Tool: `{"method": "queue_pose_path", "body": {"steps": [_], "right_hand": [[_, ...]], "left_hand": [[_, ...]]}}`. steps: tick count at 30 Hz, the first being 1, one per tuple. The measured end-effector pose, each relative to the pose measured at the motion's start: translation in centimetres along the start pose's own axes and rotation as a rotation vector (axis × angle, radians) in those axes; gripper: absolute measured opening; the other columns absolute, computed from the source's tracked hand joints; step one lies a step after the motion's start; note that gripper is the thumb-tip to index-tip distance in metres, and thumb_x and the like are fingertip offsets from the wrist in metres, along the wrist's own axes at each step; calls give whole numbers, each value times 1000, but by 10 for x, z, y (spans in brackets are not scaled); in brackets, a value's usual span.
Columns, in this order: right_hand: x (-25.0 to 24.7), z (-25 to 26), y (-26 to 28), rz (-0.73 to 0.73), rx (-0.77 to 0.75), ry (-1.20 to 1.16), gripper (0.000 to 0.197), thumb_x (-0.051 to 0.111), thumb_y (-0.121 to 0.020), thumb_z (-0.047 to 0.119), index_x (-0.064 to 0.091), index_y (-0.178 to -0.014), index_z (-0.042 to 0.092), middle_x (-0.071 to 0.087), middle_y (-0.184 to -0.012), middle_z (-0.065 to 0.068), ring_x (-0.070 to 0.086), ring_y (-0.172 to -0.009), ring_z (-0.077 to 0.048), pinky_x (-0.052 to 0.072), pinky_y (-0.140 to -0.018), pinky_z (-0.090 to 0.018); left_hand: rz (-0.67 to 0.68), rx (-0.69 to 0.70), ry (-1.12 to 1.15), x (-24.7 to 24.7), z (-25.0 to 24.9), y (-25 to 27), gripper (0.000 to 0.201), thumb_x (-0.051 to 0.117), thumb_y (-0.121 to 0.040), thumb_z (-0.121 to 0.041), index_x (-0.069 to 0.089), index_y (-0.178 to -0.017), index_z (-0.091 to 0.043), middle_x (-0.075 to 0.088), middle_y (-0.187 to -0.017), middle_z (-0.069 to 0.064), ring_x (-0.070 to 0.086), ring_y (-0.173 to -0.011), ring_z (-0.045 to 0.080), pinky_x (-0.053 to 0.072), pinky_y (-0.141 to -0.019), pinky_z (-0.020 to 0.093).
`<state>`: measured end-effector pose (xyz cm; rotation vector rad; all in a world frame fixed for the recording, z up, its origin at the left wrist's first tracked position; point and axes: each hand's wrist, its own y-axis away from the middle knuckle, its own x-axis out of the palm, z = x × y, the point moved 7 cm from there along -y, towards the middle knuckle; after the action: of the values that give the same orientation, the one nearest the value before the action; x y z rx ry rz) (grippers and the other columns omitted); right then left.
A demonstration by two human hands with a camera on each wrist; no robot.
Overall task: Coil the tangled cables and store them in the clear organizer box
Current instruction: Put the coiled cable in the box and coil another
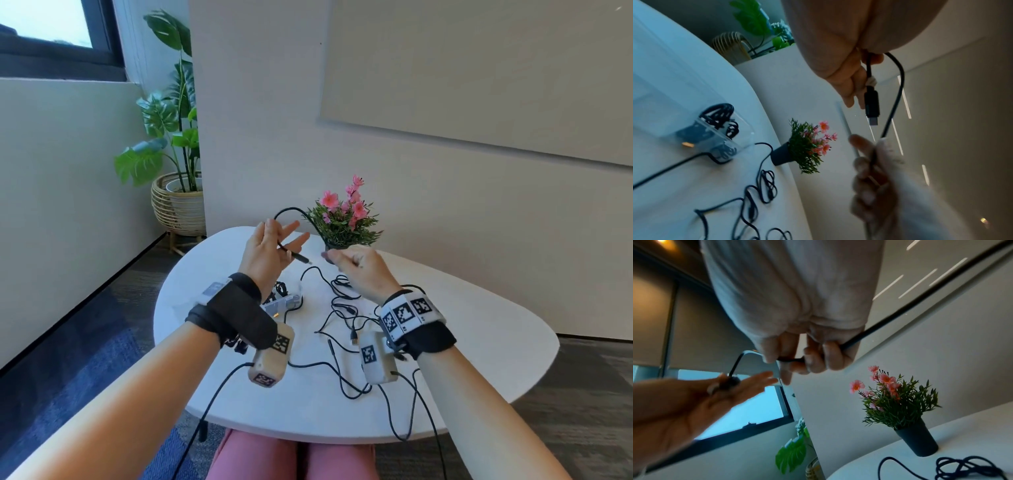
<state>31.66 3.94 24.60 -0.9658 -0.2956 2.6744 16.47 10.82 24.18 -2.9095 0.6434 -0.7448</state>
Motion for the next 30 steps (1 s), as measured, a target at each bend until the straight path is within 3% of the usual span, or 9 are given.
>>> {"method": "queue_pose_path", "body": {"steps": [2, 5, 11, 15, 19, 21, 23, 25, 30], "right_hand": [[10, 4, 4, 88, -36, -3, 24, 53, -94, 31, 75, -87, 26, 59, -60, 23, 59, -69, 5, 48, -86, -29], [26, 4, 7, 190, -54, 33, 30, 50, -94, 35, 73, -101, 16, 57, -74, 14, 55, -69, 6, 42, -73, -23], [48, 10, 5, 326, -59, 45, 39, 47, -91, 53, 74, -85, 25, 43, -64, -6, 40, -62, -21, 36, -65, -31], [40, 10, 6, 332, -36, 92, 40, 46, -93, 48, 72, -88, 19, 46, -57, 5, 43, -54, -10, 35, -59, -27], [14, 15, 5, 250, -12, 92, 32, 53, -93, 38, 71, -90, 12, 48, -42, 17, 38, -39, 1, 27, -49, -16], [-4, 30, 0, 187, -41, 22, 19, 59, -92, 22, 71, -92, 7, 59, -52, 19, 50, -50, 3, 38, -55, -12], [-13, 45, -4, 170, -101, -1, 8, 63, -88, 14, 72, -88, 14, 71, -75, 3, 65, -74, -16, 54, -76, -27], [-19, 57, -6, 153, -163, 29, 13, 65, -87, 13, 71, -81, 24, 71, -78, 0, 66, -80, -24, 54, -84, -36], [-41, 67, -7, -3, -227, -12, 5, 76, -76, 14, 74, -80, 10, 68, -70, -16, 53, -55, -15, 42, -51, -14]], "left_hand": [[-20, -8, 73, -1, -6, -2, 30, 26, -102, -30, 39, -80, -16, 57, -129, 13, 65, -103, 24, 48, -89, 34], [-18, -67, 162, 0, -10, -3, 32, 24, -102, -35, 39, -79, -18, 59, -127, 15, 61, -107, 33, 44, -95, 44], [-28, -89, 409, 15, -14, -3, 27, 20, -100, -44, 36, -98, -21, 60, -79, 0, 70, -79, 19, 42, -94, 57], [-76, -86, 413, 12, -24, -10, 30, 25, -100, -43, 35, -82, -21, 32, -57, -7, 31, -41, 6, 42, -53, 24], [-20, 36, -119, 9, -41, -16, 27, 24, -101, -37, 41, -97, -17, 36, -66, -5, 30, -43, 4, 28, -41, 19], [35, 102, -562, 14, -41, -12, 33, 25, -101, -33, 44, -115, -10, 48, -84, -2, 50, -66, 8, 38, -64, 25], [138, 119, -922, 22, -32, -8, 41, 26, -99, -42, 45, -119, -12, 55, -101, 2, 54, -95, 18, 39, -83, 32], [232, 93, -1090, 26, -26, -2, 42, 29, -96, -50, 49, -110, -16, 58, -100, 4, 52, -92, 21, 41, -82, 39], [453, 141, -1246, 52, -28, 15, 37, 37, -87, -46, 56, -87, -14, 57, -81, 3, 48, -70, 17, 36, -62, 30]]}}
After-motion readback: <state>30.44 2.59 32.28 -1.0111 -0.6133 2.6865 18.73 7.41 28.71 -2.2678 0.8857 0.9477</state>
